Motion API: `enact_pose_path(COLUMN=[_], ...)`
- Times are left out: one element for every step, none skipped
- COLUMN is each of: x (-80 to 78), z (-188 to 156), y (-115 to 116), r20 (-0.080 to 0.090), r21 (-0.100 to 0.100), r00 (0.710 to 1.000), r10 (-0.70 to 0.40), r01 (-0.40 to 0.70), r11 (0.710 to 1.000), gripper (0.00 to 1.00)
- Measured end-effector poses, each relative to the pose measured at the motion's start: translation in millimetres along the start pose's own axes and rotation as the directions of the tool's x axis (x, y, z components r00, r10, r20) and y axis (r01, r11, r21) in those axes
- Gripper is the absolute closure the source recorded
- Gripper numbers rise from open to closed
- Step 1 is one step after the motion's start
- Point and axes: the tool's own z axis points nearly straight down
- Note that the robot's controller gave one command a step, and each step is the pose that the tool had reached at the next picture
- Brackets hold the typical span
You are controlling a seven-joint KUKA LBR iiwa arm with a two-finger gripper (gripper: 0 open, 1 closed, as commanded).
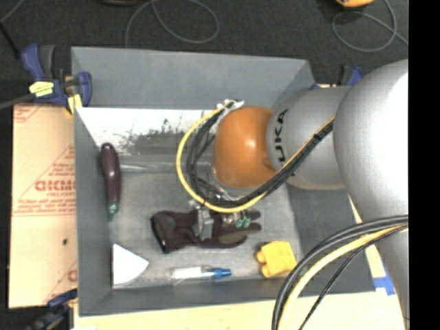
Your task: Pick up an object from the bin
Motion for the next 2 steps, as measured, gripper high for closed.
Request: enact_pose_path(x=[0.0, -1.7], z=[0.0, -194.6], y=[0.0, -9.6], r20=[0.0, 0.0], r21=[0.0, 0.001], r00=[1.0, 1.0], r10=[0.001, 0.005], r01=[-0.001, -0.005], r11=[1.0, 1.0], gripper=[1.0, 1.0])
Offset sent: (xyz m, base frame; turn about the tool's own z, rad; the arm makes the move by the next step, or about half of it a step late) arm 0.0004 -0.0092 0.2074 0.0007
